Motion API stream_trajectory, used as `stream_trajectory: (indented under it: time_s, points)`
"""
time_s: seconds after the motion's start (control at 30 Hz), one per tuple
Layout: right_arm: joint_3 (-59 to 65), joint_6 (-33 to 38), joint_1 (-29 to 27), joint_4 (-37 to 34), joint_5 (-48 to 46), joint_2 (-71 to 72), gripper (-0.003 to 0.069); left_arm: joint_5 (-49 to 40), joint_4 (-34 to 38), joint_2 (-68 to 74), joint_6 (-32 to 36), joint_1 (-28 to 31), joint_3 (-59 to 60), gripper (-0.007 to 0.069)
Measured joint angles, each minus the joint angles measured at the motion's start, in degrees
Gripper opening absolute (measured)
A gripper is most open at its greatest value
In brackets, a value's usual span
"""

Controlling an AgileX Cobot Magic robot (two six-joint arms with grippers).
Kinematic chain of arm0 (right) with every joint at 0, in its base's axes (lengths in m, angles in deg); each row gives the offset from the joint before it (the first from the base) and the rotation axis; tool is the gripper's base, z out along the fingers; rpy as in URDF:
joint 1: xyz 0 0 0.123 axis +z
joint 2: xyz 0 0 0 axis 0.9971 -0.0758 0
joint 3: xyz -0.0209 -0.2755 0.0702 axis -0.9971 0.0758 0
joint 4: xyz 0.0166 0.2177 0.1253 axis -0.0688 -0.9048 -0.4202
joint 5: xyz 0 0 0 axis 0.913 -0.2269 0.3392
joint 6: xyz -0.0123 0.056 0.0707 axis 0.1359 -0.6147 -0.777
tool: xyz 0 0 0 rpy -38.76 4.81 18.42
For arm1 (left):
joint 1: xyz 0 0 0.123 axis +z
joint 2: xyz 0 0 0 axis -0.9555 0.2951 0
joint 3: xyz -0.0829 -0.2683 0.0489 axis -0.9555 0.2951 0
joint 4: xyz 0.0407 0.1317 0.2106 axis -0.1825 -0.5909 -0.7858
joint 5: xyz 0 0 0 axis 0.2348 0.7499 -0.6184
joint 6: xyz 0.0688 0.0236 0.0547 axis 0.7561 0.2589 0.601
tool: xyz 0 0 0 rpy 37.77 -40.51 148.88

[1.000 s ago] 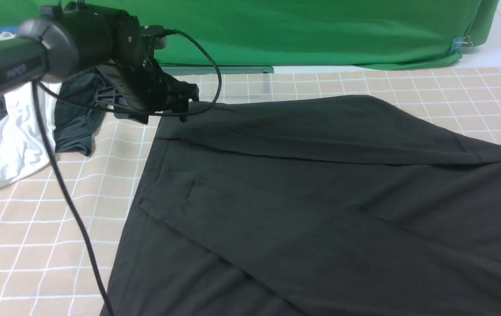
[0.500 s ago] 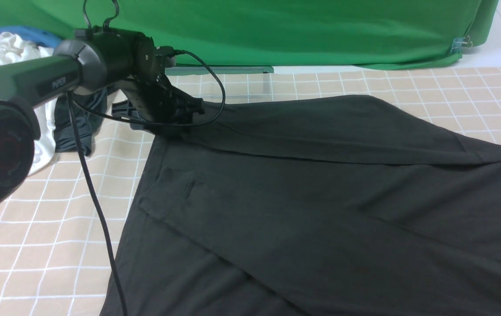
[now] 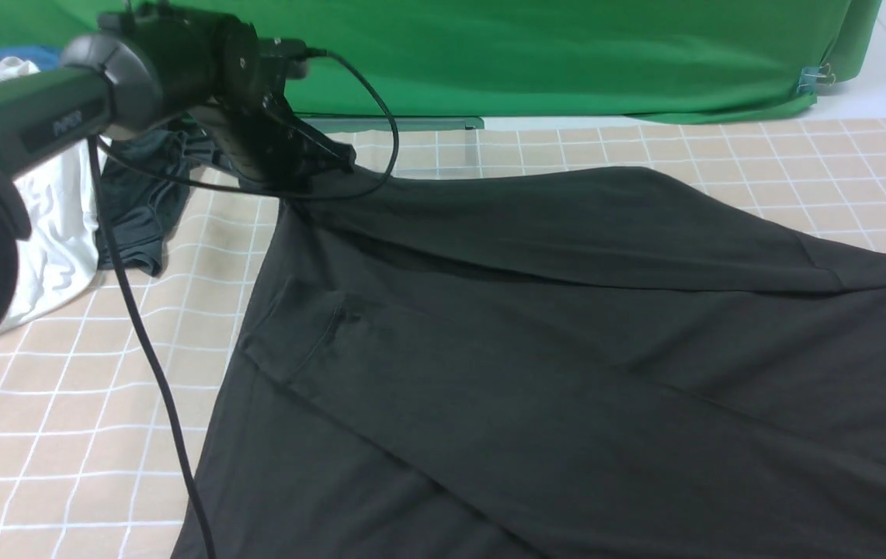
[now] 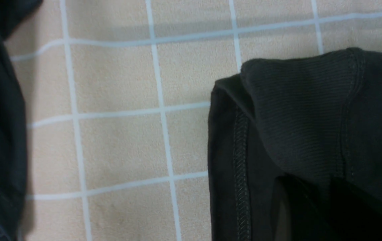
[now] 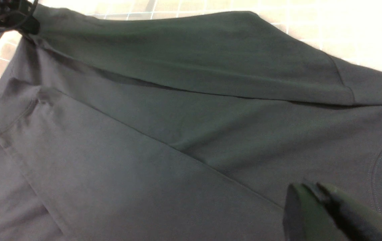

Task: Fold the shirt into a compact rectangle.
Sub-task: 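Grab the top left corner of the dark shirt with the left gripper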

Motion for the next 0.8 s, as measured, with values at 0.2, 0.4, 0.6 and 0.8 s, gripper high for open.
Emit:
stream_trajectory:
  time_s: [0.2, 0.4, 0.6, 0.8]
  points:
    - [0.00, 0.05, 0.00, 0.00, 0.00, 0.00, 0.0071, -1.52, -0.53, 1.20, 0.04, 0.00, 0.00, 0.0080]
    - [0.00, 0.05, 0.00, 0.00, 0.00, 0.00, 0.0071, -0.85, -0.97, 3.06, 0.27, 0.00, 0.00, 0.0190]
    - [0.00, 0.01, 0.00, -0.05, 0.00, 0.00, 0.0073, -0.79, -1.29, 3.73, 0.48, 0.05, 0.00, 0.0258]
    - [0.00, 0.01, 0.00, -0.05, 0.00, 0.00, 0.0081, -0.26, -1.28, 3.79, 1.91, 0.05, 0.00, 0.0258]
